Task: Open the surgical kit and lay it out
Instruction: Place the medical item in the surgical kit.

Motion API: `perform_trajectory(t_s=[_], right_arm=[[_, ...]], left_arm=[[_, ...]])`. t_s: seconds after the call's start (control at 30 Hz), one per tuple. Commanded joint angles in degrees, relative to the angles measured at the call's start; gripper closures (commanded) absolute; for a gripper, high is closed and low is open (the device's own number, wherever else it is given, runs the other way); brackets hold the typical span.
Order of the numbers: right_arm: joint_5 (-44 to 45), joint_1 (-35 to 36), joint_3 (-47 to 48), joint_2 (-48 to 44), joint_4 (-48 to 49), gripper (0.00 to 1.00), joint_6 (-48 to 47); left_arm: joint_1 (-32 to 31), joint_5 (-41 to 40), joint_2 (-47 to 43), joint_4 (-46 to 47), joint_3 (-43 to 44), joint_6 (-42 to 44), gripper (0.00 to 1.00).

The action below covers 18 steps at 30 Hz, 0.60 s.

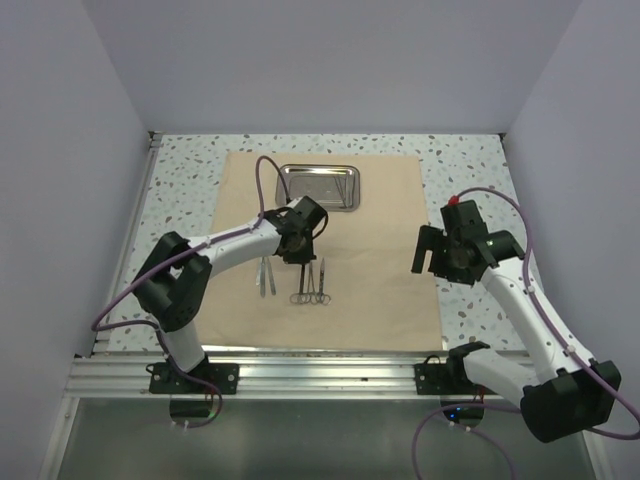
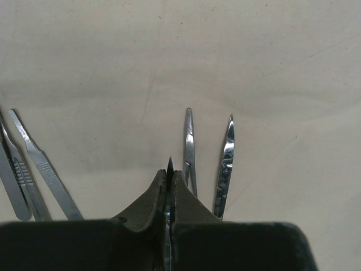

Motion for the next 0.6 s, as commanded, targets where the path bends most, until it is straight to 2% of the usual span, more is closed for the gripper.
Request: perform_trajectory(t_s=[0.0, 0.1, 0.2, 0.23, 0.33, 0.4, 0.47, 0.57], right_arm=[[-1.9, 0.4, 1.3, 1.1, 2.4, 0.12, -0.9], [-1.9, 0.4, 3.2, 2.5, 3.3, 0.12, -0.8], [-3.1, 0.4, 6.8, 5.3, 4.8, 0.12, -1.2], [-3.7, 0.3, 7.9, 6.1, 5.4, 0.12, -1.2], [-6.5, 0.4, 13.1, 10.6, 9.0, 0.12, -0.7], [-8.4, 0.4, 17.3, 14.7, 12.2, 0.12, 0.4], [-9.8, 0.9, 20.8, 18.4, 13.8, 0.12, 0.8], [-8.8, 3.3, 30.8, 27.9, 14.0, 0.13, -0.6]], left_arm=[[-0.6, -0.2, -2.4, 4.3, -0.8, -2.8, 0.98], [-0.6, 0.6, -1.8, 4.3, 0.8, -1.6, 0.89], [-0.7, 1.0, -1.3, 3.9, 3.5, -0.2, 0.74], [-0.7, 0.9, -1.1, 2.9, 4.7, 0.1, 0.66], [-0.4, 0.4, -0.5, 0.7, 8.9, 2.9, 0.53], [0.3, 1.0, -0.7, -0.6, 11.3, 4.0, 0.48], [1.5, 2.0, -1.2, -1.3, 12.8, 5.3, 0.48], [5.3, 4.7, -3.7, -2.0, 13.4, 6.7, 0.49]])
